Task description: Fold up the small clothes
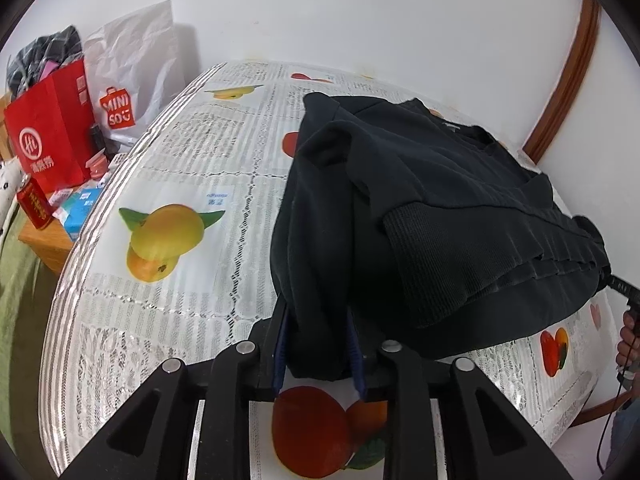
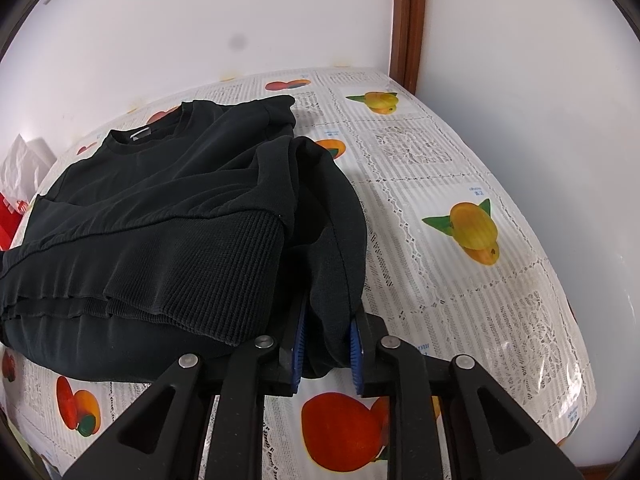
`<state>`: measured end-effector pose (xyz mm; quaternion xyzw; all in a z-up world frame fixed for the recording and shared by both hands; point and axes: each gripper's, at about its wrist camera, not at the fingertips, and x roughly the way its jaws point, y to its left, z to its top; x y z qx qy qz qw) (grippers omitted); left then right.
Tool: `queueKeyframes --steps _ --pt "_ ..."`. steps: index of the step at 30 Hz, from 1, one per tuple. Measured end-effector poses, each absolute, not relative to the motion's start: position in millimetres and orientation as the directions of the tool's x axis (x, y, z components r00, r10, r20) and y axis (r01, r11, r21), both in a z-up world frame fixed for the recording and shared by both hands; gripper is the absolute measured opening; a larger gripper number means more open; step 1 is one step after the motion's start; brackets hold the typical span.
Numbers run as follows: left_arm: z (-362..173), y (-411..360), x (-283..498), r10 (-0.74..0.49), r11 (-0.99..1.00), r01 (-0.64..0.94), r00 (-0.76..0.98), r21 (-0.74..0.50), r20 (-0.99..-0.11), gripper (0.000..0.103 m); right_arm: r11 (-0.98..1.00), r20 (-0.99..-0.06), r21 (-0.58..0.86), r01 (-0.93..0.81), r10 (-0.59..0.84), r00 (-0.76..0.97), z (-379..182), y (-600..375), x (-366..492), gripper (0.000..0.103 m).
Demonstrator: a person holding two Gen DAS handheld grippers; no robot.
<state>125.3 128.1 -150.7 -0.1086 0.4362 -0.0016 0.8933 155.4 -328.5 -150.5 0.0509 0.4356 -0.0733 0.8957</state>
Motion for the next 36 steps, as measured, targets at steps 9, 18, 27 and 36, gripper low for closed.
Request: queueKeyframes --steps 9,18,27,36 --pt "-128.3 143.6 104.6 -0.191 0.946 -0.062 0.684 -0.317 -0.704 0.033 0.978 -0.734 0.022 0.206 -0.125 0.668 -109.7 -343.0 131.0 0.032" --pt "-107.7 118.7 114.8 -0.291 0.931 0.051 0.705 -0.362 -0.647 0.034 0.997 -0.702 0.049 0.063 -0.011 0.713 -96.9 -302.0 125.3 0.043" --pt "-130.1 107.3 152.7 -0.306 0.928 0.020 0.615 -0.373 -0.727 0.034 0.995 -0.745 0.062 0.080 -0.007 0.667 -125.2 -301.2 151.5 0.043" --pt "-112.5 93.7 166.5 -0.299 0.927 0.028 0.657 -0.374 -0.692 0.007 0.992 -0.709 0.115 0.053 0.044 0.704 -126.4 -295.2 175.9 0.006"
